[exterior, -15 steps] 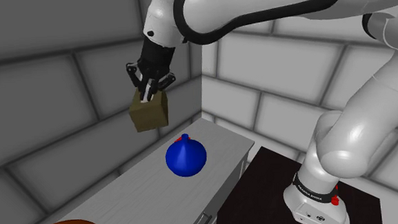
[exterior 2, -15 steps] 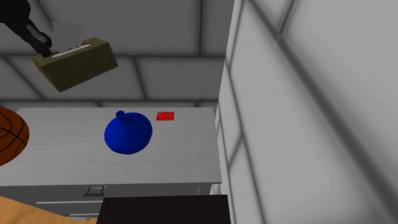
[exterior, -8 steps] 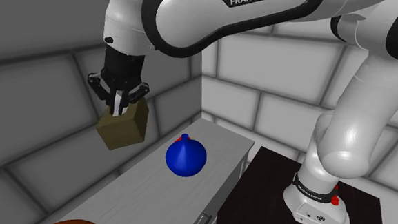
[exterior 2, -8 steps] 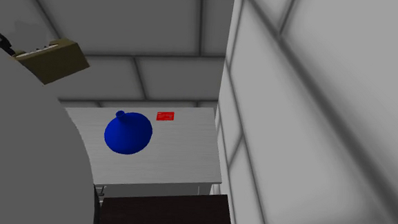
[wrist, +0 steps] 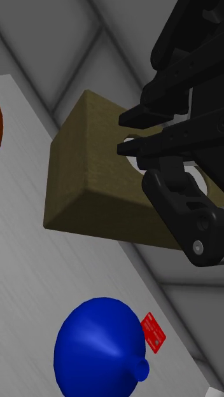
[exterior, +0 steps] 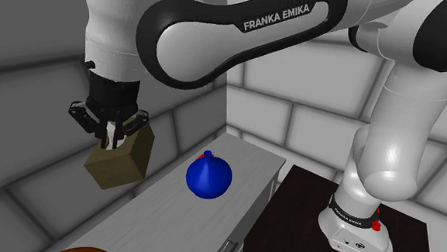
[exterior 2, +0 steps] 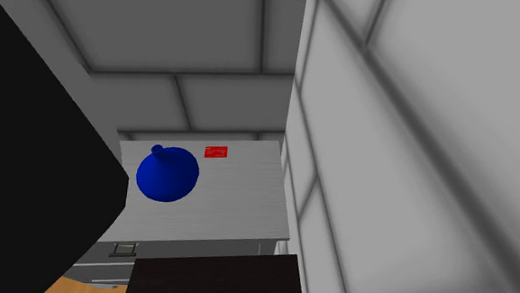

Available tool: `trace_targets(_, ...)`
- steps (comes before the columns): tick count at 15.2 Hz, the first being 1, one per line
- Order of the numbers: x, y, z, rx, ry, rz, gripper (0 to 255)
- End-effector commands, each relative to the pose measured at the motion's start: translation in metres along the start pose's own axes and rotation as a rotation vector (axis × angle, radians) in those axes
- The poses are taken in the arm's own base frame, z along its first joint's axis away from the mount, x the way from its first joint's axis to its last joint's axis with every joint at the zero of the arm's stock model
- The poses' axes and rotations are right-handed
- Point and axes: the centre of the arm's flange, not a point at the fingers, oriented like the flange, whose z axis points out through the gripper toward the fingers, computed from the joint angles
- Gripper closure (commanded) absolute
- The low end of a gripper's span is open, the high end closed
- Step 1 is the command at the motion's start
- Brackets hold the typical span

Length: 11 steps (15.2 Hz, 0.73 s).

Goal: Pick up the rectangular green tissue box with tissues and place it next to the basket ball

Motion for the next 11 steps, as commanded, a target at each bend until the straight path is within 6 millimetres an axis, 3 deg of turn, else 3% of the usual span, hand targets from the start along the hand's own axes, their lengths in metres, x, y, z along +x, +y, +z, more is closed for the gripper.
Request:
trace_targets(1,-0.002,0.004,0.010,0.001,0.000,0.000,255)
trace_targets(11,-0.010,0.023,0.059,0.001,0.000,0.000,255)
